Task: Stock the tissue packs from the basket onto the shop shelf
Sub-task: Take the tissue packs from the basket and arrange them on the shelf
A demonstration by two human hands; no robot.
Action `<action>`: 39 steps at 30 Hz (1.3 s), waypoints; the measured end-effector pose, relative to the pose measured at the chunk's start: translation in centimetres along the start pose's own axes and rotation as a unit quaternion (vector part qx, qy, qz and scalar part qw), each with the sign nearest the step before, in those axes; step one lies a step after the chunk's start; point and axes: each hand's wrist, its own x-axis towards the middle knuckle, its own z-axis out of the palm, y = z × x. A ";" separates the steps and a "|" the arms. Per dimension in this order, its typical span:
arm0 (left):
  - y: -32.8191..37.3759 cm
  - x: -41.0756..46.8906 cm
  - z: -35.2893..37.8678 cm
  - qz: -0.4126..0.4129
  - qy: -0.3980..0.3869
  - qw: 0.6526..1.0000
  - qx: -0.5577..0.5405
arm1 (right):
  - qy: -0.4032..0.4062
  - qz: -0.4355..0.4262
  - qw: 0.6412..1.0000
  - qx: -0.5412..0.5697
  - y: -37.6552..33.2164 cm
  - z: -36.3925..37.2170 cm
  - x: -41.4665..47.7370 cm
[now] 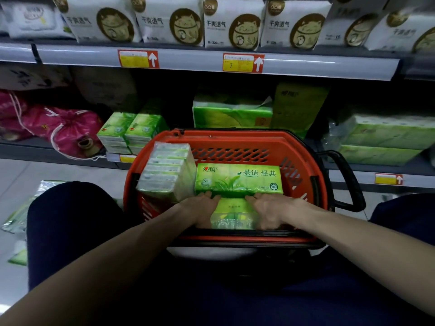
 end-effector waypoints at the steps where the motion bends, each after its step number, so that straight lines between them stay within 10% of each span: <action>1: 0.1 0.1 -0.1 0.004 0.004 1.000 0.005 | 0.004 -0.001 1.000 -0.008 -0.1 0.2 0.1; 39: -0.2 -1.9 -4.3 0.041 0.070 0.996 -0.030 | 0.164 -0.088 0.980 -0.072 0.6 -3.2 -2.3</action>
